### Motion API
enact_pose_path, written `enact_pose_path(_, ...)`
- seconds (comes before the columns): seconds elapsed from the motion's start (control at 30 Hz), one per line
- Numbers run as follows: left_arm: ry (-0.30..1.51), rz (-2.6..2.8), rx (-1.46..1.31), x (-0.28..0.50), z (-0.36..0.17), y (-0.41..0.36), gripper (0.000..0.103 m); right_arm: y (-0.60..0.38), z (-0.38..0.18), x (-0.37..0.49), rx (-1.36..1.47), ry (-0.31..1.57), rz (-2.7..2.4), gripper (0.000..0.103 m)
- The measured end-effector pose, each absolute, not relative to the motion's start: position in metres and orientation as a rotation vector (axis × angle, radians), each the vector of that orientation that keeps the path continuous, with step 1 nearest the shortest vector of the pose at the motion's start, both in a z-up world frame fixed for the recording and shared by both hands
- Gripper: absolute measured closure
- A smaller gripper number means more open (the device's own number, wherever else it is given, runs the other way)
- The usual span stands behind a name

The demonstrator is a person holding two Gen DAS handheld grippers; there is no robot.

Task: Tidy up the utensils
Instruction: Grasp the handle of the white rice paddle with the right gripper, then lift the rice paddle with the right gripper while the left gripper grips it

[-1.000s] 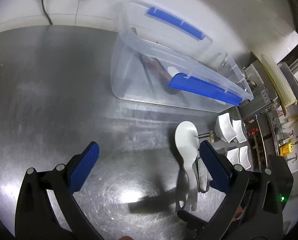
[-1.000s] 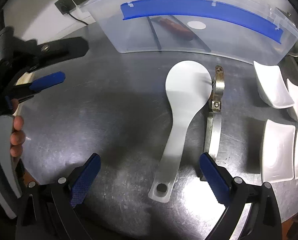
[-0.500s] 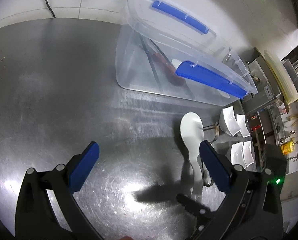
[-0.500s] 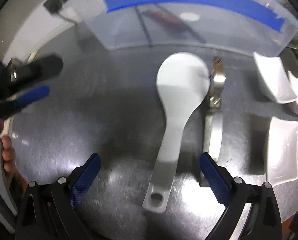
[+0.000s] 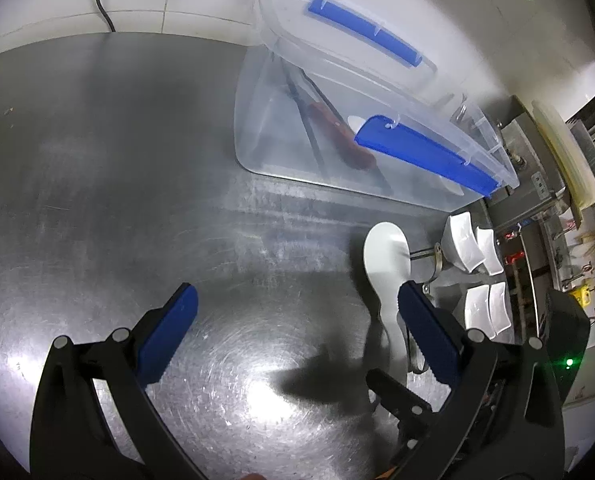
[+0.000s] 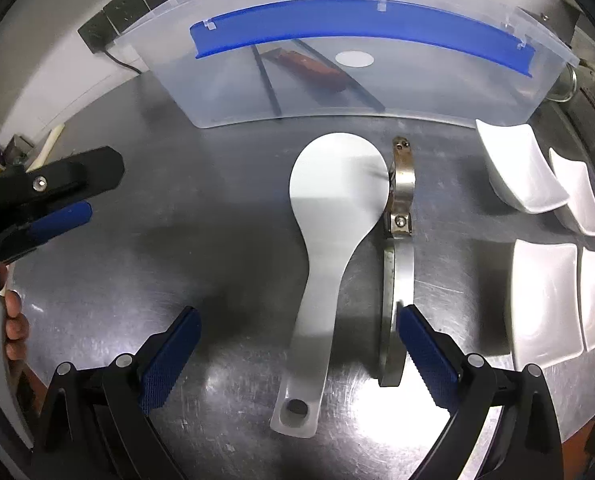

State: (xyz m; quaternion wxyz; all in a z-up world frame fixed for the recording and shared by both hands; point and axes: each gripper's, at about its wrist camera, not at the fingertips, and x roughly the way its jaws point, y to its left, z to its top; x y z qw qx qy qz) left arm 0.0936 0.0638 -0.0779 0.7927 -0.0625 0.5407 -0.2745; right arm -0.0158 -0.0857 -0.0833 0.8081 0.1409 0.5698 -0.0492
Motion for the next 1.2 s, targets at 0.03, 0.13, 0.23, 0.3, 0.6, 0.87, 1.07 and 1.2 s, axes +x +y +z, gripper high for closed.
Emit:
enact_pose_path(0.03, 1.167, -0.591, -0.128, 0.093, -0.079, 0.063, 0.007, -0.084, -0.084, -0.017, 0.286, 1.227, -0.116, 0.005)
enact_pose_path(0.13, 1.179, -0.597, -0.129, 0.093, -0.082, 0.060, 0.007, -0.079, -0.084, -0.018, 0.265, 1.232, -0.114, 0.006)
enact_pose_path(0.23, 1.185, -0.599, -0.134, 0.094, -0.084, 0.061, 0.006, -0.071, -0.084, -0.019, 0.231, 1.243, -0.111, 0.006)
enact_pose_path(0.3, 1.189, -0.602, -0.144, 0.095, -0.085, 0.063, 0.006, -0.068, -0.086, -0.019, 0.247, 1.263, -0.096, 0.029)
enact_pose_path(0.6, 1.214, -0.595, -0.186, 0.100, -0.090, 0.072, 0.007, -0.069, -0.103, -0.014, 0.246, 1.339, -0.133, 0.066)
enact_pose_path(0.87, 1.256, -0.649, -0.200, 0.099, -0.098, 0.062, 0.007, -0.081, -0.104, -0.018, 0.265, 1.340, -0.155, 0.079)
enact_pose_path(1.07, 1.391, -0.759, -0.210, 0.095, -0.118, 0.030, 0.007, -0.087, -0.091, -0.023, 0.369, 1.326, -0.015, 0.079)
enact_pose_path(1.2, 1.511, -0.830, -0.272, 0.088, -0.135, 0.015, 0.007, -0.092, -0.082, -0.030, 0.464, 1.321, 0.056, 0.080)
